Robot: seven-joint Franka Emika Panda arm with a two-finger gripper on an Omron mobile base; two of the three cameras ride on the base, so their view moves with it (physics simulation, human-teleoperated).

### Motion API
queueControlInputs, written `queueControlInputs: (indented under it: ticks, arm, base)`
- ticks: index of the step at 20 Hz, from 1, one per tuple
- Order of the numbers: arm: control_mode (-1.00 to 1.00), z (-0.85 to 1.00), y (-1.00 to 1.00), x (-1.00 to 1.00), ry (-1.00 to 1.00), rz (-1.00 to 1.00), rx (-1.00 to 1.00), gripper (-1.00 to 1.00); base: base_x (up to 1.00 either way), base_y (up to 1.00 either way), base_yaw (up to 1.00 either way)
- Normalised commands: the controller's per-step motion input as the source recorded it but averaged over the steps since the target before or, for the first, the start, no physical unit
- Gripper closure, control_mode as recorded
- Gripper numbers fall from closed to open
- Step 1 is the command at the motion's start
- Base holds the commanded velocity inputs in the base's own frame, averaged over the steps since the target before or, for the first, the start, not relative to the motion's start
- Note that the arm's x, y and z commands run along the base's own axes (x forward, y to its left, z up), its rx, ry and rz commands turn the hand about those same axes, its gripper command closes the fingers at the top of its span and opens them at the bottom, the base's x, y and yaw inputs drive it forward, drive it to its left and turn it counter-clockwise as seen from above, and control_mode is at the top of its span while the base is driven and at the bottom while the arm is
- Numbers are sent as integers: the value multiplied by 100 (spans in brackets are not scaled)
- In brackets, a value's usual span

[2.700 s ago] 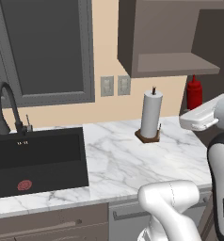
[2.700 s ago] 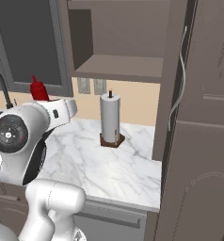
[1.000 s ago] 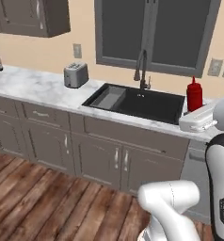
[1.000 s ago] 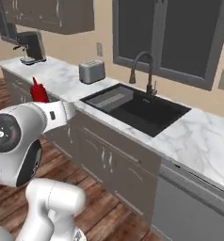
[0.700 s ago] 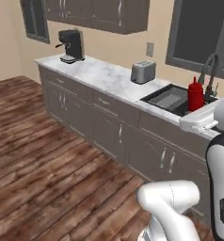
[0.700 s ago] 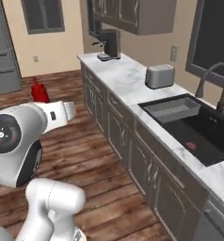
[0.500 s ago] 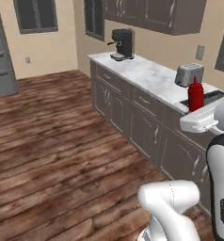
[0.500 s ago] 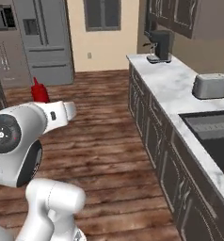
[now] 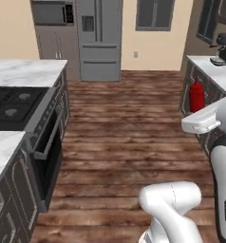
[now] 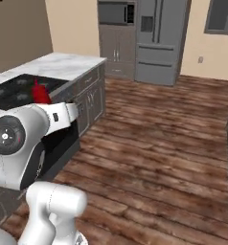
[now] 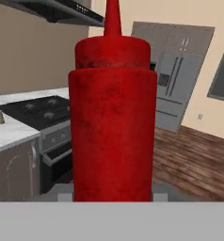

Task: Take 2 condiments from the cabinet and move them on the counter near the stove.Make sure the condiments are lined up with each other, next to each other.

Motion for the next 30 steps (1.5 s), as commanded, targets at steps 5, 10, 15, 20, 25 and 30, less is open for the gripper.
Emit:
queueControlInputs:
  ticks: [5,10,15,20,25,30]
  arm:
    - [100,0,0,0,0,0,0,100]
    - [100,0,0,0,0,0,0,100]
    - [100,0,0,0,0,0,0,100]
    - [100,0,0,0,0,0,0,100]
    - [100,0,0,0,0,0,0,100]
    - [100,0,0,0,0,0,0,100]
  base:
    - [-3,15,42]
    - [0,28,41]
    - [0,29,49]
    - [0,18,53]
    - [10,2,56]
    - [42,0,57]
